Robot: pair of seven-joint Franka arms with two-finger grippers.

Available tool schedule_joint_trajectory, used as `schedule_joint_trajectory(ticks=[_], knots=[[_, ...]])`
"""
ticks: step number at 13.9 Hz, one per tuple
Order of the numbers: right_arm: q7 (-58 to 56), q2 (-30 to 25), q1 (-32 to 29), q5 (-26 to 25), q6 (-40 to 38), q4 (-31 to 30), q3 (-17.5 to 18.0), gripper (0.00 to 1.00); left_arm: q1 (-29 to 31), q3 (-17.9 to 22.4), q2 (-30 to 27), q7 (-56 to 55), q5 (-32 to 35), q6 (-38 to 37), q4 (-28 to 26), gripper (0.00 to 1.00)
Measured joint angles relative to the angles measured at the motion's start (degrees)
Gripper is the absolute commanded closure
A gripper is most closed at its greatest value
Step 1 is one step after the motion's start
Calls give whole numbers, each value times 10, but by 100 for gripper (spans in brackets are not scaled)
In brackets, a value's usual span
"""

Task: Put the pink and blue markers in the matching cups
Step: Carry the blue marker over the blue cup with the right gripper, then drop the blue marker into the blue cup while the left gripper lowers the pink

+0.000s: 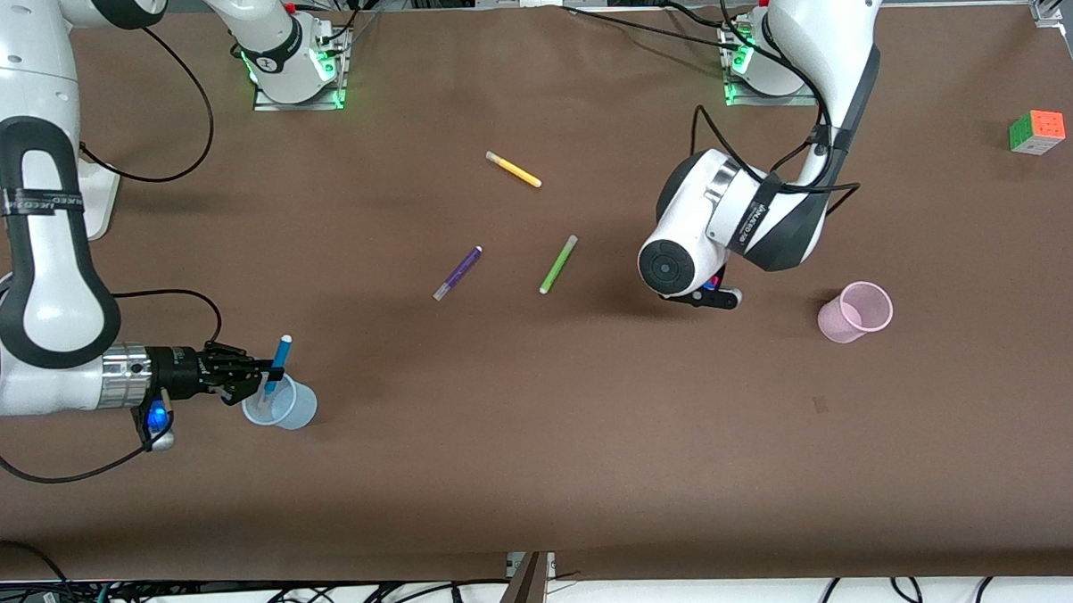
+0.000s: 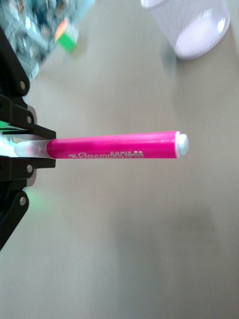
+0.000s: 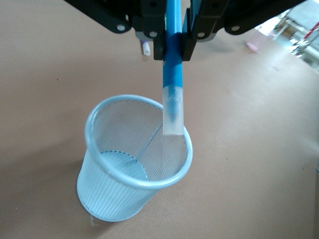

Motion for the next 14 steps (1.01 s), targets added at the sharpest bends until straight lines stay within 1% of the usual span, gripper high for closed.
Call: schedule_joint_trajectory(ticks=[3, 4, 5, 6, 7, 8, 12, 14], knots=[[-16, 16, -14, 23, -8, 0, 0, 100, 5, 2, 0, 84, 93, -55, 0, 100], [-26, 23, -19, 35, -12, 0, 0, 98, 6, 2, 0, 124, 124, -70, 0, 100], [-32, 28, -24, 45, -17, 0, 0, 58, 6, 2, 0, 166, 154, -78, 0, 100], [-36, 32, -29, 50, -21, 0, 0, 55, 8, 3, 0, 206, 182, -82, 0, 100], [-38, 34, -32, 53, -24, 0, 0, 46, 12, 4, 0, 242, 205, -84, 0, 100], [-39, 34, -33, 54, -26, 0, 1, 42, 21, 5, 0, 274, 223, -85, 0, 100], [-39, 34, -34, 54, -28, 7, 4, 42, 89, 7, 0, 391, 291, -84, 0, 100], [-39, 31, -34, 54, -47, 26, 4, 42, 105, 7, 1, 438, 306, -87, 0, 100]])
